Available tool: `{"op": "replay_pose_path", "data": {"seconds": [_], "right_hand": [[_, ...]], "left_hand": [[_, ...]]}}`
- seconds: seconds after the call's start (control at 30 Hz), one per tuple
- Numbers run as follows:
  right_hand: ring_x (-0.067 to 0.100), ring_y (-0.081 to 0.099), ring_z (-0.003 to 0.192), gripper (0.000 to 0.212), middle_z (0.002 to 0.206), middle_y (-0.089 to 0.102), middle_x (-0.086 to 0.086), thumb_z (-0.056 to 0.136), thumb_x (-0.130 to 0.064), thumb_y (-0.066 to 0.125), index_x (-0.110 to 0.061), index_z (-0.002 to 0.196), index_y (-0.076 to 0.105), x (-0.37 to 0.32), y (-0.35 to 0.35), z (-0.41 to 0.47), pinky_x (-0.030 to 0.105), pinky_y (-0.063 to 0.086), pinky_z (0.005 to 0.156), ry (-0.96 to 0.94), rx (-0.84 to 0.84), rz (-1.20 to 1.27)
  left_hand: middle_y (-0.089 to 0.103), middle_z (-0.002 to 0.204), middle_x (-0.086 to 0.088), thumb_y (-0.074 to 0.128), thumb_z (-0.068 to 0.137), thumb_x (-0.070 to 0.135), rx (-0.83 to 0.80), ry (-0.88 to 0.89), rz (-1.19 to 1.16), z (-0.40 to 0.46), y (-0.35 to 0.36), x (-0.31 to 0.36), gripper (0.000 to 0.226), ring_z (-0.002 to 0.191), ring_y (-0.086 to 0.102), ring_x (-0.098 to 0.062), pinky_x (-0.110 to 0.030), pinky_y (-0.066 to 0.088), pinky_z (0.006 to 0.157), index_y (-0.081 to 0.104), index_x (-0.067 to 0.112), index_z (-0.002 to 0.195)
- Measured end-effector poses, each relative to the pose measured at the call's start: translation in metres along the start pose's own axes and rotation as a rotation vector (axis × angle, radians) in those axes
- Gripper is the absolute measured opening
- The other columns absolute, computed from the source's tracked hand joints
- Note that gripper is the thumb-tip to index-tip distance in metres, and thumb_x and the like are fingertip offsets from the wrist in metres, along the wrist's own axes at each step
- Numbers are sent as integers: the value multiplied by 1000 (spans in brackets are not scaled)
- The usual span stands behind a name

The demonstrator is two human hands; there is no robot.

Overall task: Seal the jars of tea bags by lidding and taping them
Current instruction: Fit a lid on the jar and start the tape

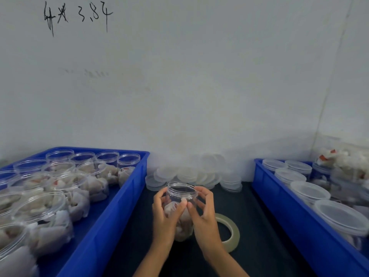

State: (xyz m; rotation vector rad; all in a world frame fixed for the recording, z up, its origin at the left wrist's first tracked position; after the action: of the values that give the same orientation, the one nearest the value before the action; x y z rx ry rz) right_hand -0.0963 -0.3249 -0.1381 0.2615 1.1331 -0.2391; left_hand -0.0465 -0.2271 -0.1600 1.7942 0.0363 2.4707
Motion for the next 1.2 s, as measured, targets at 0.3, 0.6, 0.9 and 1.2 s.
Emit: {"op": "replay_pose_path", "data": {"seconds": [0.3, 0.6, 0.9, 1.2], "right_hand": [[-1, 50, 119, 43, 131, 49, -11, 91, -5, 61, -32, 122, 47, 7, -3, 9, 22, 49, 94, 4, 6, -25], [1, 48, 119, 43, 130, 46, -14, 95, -8, 56, -33, 129, 44, 18, -9, 28, 13, 48, 85, 4, -12, -11], [18, 56, 101, 23, 115, 56, 5, 93, -2, 53, -17, 111, 52, 45, -87, 113, 30, 49, 82, 136, 490, -286], [38, 29, 133, 80, 145, 32, 18, 80, -35, 75, -16, 143, 28, 79, -146, 201, 54, 36, 104, 318, 254, -1008]], "left_hand": [[42, 115, 37, 90, 61, 22, -186, 26, 192, 3, -6, -23, 117, 101, 50, 16, -13, 44, 77, 7, 69, 129], [52, 102, 18, 91, 57, 34, -113, -1, 250, 20, -1, -28, 95, 95, 61, -10, -38, 56, 83, 25, 41, 124], [56, 109, 25, 90, 59, 27, -69, 19, 91, 28, -1, -42, 91, 96, 58, 8, -16, 48, 72, 38, 51, 129], [57, 129, 10, 83, 47, 44, -101, 9, 36, 32, 0, -40, 102, 115, 57, -10, -39, 50, 97, 39, 46, 138]]}}
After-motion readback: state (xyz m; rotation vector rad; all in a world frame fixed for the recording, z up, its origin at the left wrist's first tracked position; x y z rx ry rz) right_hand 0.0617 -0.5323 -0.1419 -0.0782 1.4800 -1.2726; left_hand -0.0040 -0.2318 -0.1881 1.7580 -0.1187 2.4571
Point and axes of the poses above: each hand's wrist, its own z-axis towards the middle knuckle, its own y-axis out of the palm, x = y × z, the point moved 2 cm from there along z, towards the middle knuckle
